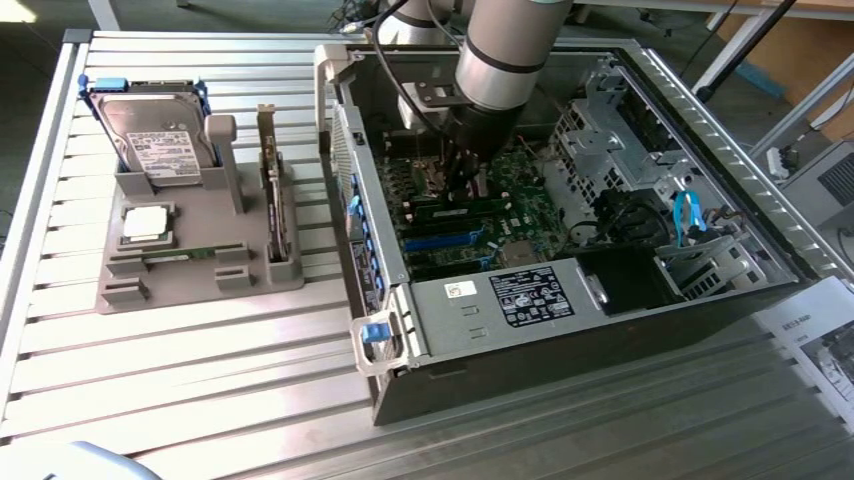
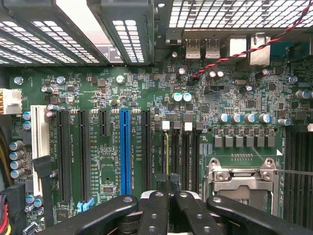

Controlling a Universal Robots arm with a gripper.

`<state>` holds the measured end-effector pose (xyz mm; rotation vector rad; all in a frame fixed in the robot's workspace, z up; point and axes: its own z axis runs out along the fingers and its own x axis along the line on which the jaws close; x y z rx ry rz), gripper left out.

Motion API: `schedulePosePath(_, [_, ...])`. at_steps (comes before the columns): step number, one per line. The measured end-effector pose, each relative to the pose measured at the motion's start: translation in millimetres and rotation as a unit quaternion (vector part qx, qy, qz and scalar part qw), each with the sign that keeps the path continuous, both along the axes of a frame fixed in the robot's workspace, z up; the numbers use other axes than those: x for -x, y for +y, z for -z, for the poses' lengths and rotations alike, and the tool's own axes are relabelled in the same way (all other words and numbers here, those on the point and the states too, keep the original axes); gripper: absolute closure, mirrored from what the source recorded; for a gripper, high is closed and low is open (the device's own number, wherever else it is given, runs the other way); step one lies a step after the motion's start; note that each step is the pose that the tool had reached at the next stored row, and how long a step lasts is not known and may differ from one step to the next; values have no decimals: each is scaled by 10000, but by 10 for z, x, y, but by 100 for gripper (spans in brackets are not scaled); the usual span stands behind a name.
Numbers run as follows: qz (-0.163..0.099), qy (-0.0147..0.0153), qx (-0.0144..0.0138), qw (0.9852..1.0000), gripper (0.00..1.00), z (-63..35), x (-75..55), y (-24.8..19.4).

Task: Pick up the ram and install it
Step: 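Press down the ram until it locks into place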

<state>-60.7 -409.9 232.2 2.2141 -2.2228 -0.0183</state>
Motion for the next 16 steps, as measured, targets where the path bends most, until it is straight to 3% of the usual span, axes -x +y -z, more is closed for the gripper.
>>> schedulePosePath(16, [0, -2, -5, 10000, 90, 0, -1, 1])
